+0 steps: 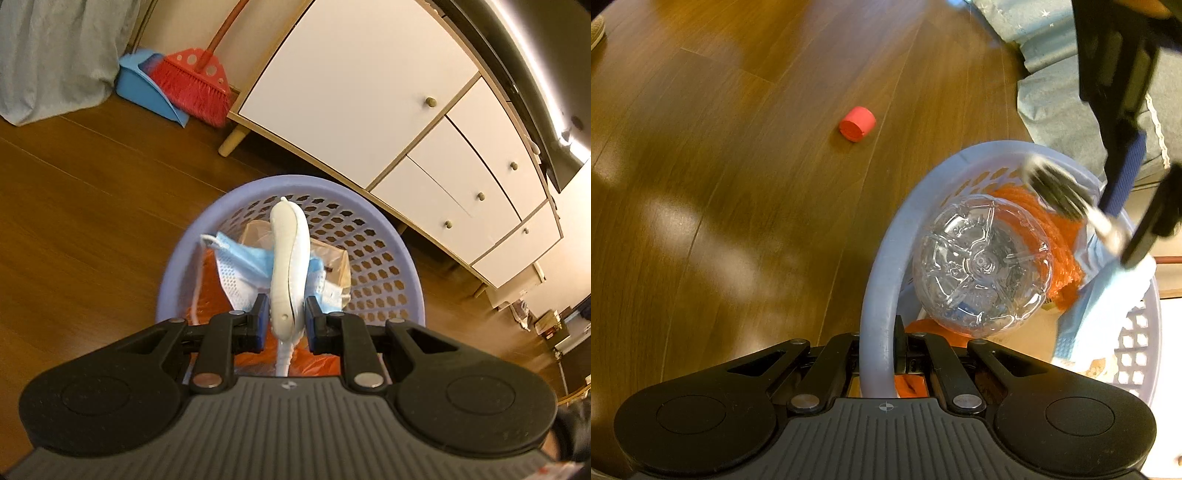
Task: Collect trash
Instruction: 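Carry the toothbrush with the left gripper into the wastebasket and release it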
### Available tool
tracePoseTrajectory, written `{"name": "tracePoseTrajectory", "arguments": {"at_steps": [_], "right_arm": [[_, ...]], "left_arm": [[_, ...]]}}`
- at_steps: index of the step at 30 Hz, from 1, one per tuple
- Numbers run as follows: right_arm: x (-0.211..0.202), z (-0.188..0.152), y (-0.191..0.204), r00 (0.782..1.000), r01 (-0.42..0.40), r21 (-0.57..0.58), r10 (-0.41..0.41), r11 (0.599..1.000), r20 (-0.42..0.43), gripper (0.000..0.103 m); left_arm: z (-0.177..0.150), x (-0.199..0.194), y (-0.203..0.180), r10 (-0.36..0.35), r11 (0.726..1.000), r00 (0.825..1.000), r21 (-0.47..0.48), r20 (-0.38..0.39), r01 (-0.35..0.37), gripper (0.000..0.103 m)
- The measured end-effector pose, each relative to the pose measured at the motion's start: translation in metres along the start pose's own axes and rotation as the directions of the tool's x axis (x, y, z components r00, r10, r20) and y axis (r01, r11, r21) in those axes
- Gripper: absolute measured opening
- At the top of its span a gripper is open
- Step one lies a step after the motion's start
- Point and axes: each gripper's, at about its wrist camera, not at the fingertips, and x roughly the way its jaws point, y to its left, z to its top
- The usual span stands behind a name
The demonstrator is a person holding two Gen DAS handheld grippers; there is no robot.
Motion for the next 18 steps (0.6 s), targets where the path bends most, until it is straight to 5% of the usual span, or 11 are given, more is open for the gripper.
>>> {"name": "tracePoseTrajectory", "arguments": {"at_steps": [18], "right_arm": [[0.001, 0.000, -0.003, 1.000, -0.003, 0.002, 0.003, 1.000, 0.004, 0.000]], "left_arm": [[0.010, 0.058, -0.002, -0.018, 0.992, 0.995, -0.126, -0.093, 0.006, 0.016]]}}
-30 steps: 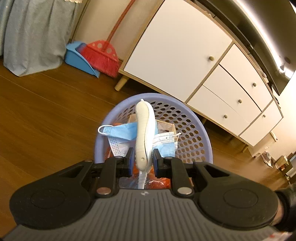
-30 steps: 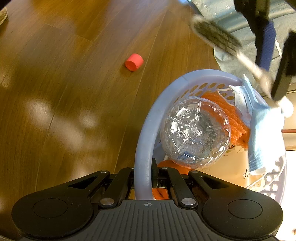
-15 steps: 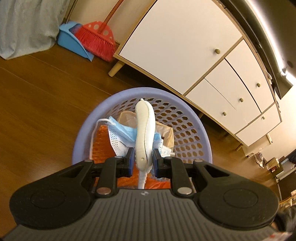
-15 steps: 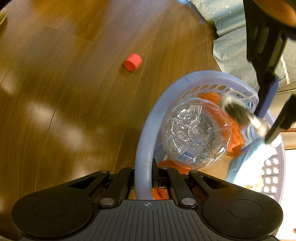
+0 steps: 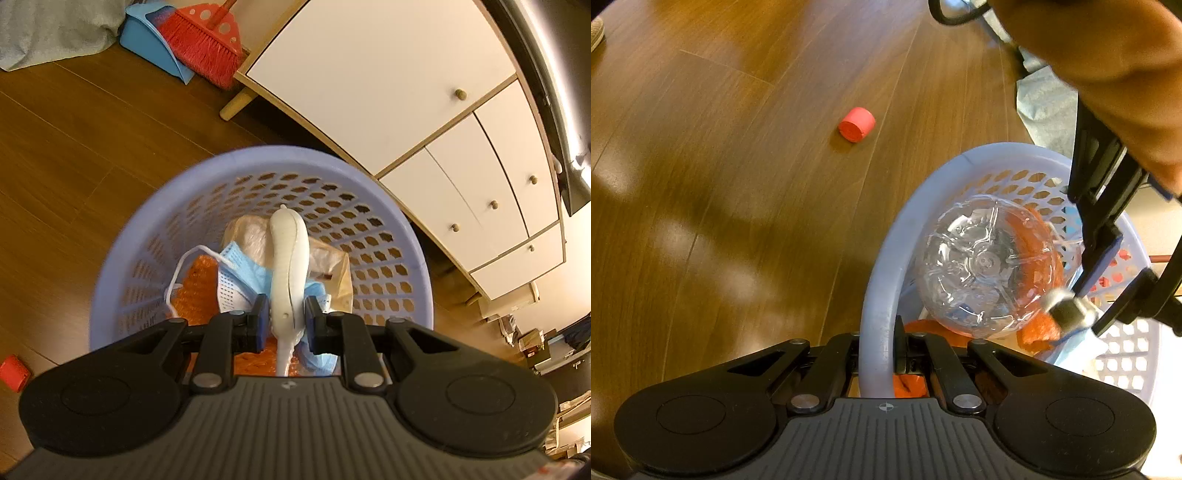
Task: Collect trash
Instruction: 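Carry the toothbrush with the left gripper into the wastebasket and release it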
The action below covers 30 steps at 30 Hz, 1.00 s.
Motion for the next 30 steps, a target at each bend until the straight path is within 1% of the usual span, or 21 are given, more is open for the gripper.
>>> {"name": "tracePoseTrajectory", "arguments": {"at_steps": [4, 5, 6, 10, 13, 21, 30], "right_arm": [[0.002, 0.002, -0.002, 1.000, 0.000, 0.003, 0.000, 1.000, 0.001, 0.000], [0.002, 0.002, -0.002, 1.000, 0.000, 0.004, 0.000, 1.000, 0.001, 0.000], [0.002, 0.002, -0.002, 1.000, 0.000, 0.005, 0.000, 1.000, 0.002, 0.000], [0.003, 0.002, 0.000, 1.000, 0.000, 0.004, 0.000, 1.000, 0.002, 0.000], [0.004, 0.002, -0.001, 1.000, 0.001, 0.007, -0.001, 1.000, 0.002, 0.000], [0.005, 0.003, -0.002, 1.000, -0.001, 0.004, 0.001, 1.000, 0.003, 0.000], [-0.002, -0.001, -0.001, 1.000, -0.002, 0.008, 0.002, 1.000, 0.004, 0.000]], "left_arm": [[-0.003, 0.000, -0.001, 0.005, 1.000, 1.000, 0.020, -0.018, -0.004, 0.017], [-0.005, -0.002, 0.000, 0.004, 1.000, 1.000, 0.021, -0.019, -0.004, 0.024], [-0.006, -0.006, 0.002, 0.001, 1.000, 1.000, 0.016, -0.014, -0.001, 0.028], [-0.007, -0.021, 0.007, 0.003, 1.000, 1.000, 0.003, 0.013, -0.003, 0.031], [-0.008, -0.032, 0.007, -0.002, 1.000, 1.000, 0.004, 0.031, 0.002, 0.036], [-0.009, -0.059, 0.002, -0.007, 1.000, 0.998, 0.024, 0.068, 0.005, 0.038], [-0.010, -0.086, 0.013, 0.026, 0.999, 0.993, 0.043, 0.113, -0.031, 0.039]]}}
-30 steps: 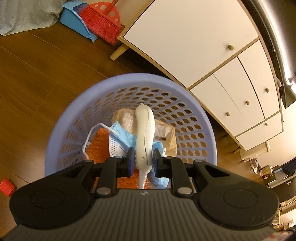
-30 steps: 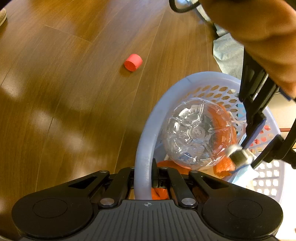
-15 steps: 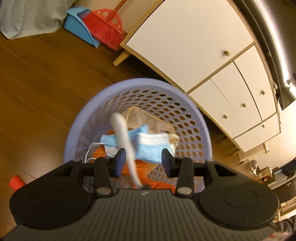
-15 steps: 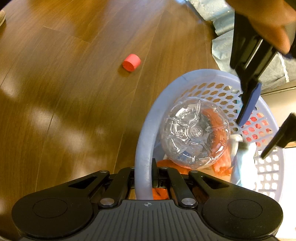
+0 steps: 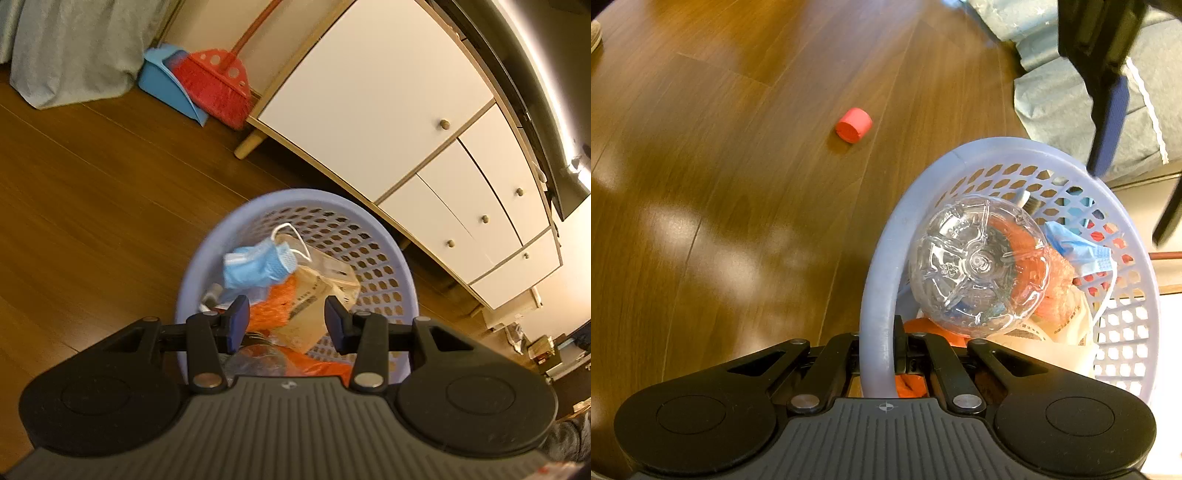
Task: Collect trash
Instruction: 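Carry the toothbrush with the left gripper into the wastebasket and release it, then move the left gripper down to the red bottle cap on the floor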
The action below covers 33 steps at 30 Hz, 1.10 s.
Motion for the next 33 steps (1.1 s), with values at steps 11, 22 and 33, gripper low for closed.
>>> {"name": "tracePoseTrajectory", "arguments": {"at_steps": [11, 22, 33], "right_arm": [[-0.001, 0.000, -0.001, 1.000, 0.000, -0.002, 0.000, 1.000, 0.001, 0.000], [-0.001, -0.001, -0.002, 1.000, -0.001, -0.003, 0.001, 1.000, 0.001, 0.000], [0.000, -0.001, -0.001, 1.000, 0.000, -0.006, 0.000, 1.000, 0.002, 0.000]], "left_arm": [[-0.001, -0.020, 0.041, 0.112, 0.993, 0.993, -0.045, 0.043, -0.110, 0.044], [-0.023, -0.036, 0.089, 0.271, 0.961, 0.960, -0.065, 0.064, -0.267, 0.062], [-0.065, -0.023, 0.141, 0.445, 0.896, 0.895, -0.010, 0.024, -0.445, 0.074]]}}
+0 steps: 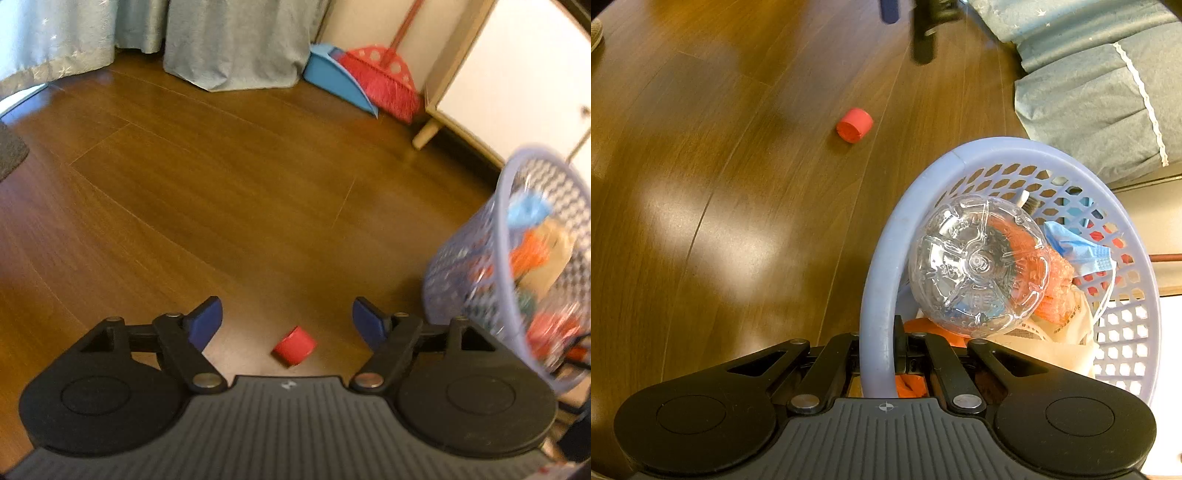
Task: Collect trash
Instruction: 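Move the left gripper down to the red bottle cap on the floor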
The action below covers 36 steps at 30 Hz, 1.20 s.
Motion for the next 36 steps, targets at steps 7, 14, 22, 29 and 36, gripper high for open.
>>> {"name": "tracePoseTrajectory", "arguments": {"at_steps": [7, 14, 22, 29, 36], "right_arm": [[0.000, 0.000, 0.000, 1.000, 0.001, 0.001, -0.001, 1.000, 0.000, 0.000], [0.000, 0.000, 0.001, 1.000, 0.005, 0.003, -0.005, 1.000, 0.000, 0.000], [-0.001, 0.000, -0.001, 1.000, 0.008, 0.003, -0.008, 1.000, 0.001, 0.000], [0.001, 0.000, 0.002, 1.000, 0.013, 0.003, -0.013, 1.000, 0.002, 0.000], [0.004, 0.000, 0.003, 1.000, 0.018, 0.004, -0.018, 1.000, 0.003, 0.000]], "left_arm": [[-0.022, 0.031, -0.007, 0.030, 0.992, 0.998, 0.120, -0.055, -0.023, 0.074], [-0.029, 0.042, -0.015, 0.033, 0.982, 0.997, 0.186, -0.063, -0.020, 0.074], [-0.031, 0.050, -0.018, 0.037, 0.973, 0.997, 0.229, -0.060, -0.023, 0.074], [-0.044, 0.063, -0.023, 0.021, 0.947, 0.999, 0.321, -0.046, -0.005, 0.056], [-0.053, 0.076, -0.028, 0.020, 0.916, 0.999, 0.401, -0.041, -0.002, 0.051]]}}
